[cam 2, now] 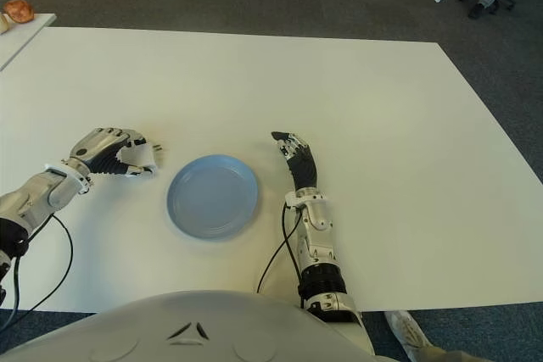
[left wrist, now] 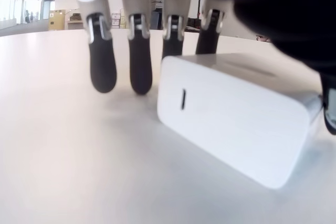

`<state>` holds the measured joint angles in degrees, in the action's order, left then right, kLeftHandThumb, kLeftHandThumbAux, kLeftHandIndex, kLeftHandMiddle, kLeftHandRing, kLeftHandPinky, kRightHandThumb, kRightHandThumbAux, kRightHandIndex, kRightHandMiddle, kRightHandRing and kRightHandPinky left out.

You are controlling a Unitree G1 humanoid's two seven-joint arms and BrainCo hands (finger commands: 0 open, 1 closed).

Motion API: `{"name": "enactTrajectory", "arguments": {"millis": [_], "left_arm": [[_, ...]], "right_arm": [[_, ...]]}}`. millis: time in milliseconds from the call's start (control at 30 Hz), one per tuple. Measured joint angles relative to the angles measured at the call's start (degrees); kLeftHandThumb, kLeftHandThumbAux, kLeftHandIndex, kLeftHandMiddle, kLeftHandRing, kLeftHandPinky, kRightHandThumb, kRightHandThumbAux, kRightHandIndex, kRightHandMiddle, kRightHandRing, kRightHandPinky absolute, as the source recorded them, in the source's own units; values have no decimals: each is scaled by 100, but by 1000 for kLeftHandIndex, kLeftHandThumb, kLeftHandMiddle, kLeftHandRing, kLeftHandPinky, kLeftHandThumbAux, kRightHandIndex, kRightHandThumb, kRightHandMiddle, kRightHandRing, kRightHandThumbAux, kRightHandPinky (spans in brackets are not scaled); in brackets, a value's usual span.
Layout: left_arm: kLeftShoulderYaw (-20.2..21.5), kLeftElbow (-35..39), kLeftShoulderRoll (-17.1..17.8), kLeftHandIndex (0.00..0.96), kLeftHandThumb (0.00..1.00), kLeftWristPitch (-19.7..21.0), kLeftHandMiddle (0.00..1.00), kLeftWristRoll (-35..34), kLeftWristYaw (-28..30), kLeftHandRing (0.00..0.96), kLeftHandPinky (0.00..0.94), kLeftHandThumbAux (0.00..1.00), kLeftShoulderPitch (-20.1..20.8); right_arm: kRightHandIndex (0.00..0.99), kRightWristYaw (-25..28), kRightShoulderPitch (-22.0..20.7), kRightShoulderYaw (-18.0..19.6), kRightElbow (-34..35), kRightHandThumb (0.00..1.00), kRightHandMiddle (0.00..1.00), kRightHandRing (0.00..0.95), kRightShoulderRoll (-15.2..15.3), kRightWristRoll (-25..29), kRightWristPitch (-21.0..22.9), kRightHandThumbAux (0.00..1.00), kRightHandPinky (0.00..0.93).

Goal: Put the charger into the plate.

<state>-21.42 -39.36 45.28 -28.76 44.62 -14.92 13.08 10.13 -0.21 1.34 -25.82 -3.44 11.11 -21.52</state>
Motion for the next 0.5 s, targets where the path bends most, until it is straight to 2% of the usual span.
{"name": "enactTrajectory", "arguments": {"millis": [33,133,333,500], "left_arm": [[-8,-6,0,437,590,29,666,7,-11,664,606,587,8],[-25,-3,-7,440,683,140,738,47,-51,742,715,659,19],[-34,121,-50,442,738,517,821,145,-226,815,837,692,-16],[-15,334,-101,442,747,803,856,156,-341,851,839,696,-125]], "right_arm": [[376,0,0,-1,0,0,332,220,0,0,0,603,100],[374,1,0,1,0,0,332,220,0,1,0,599,98],[373,13,1,11,-2,0,332,220,0,11,1,597,96],[369,19,2,14,-2,0,329,216,-1,27,1,596,100]]}}
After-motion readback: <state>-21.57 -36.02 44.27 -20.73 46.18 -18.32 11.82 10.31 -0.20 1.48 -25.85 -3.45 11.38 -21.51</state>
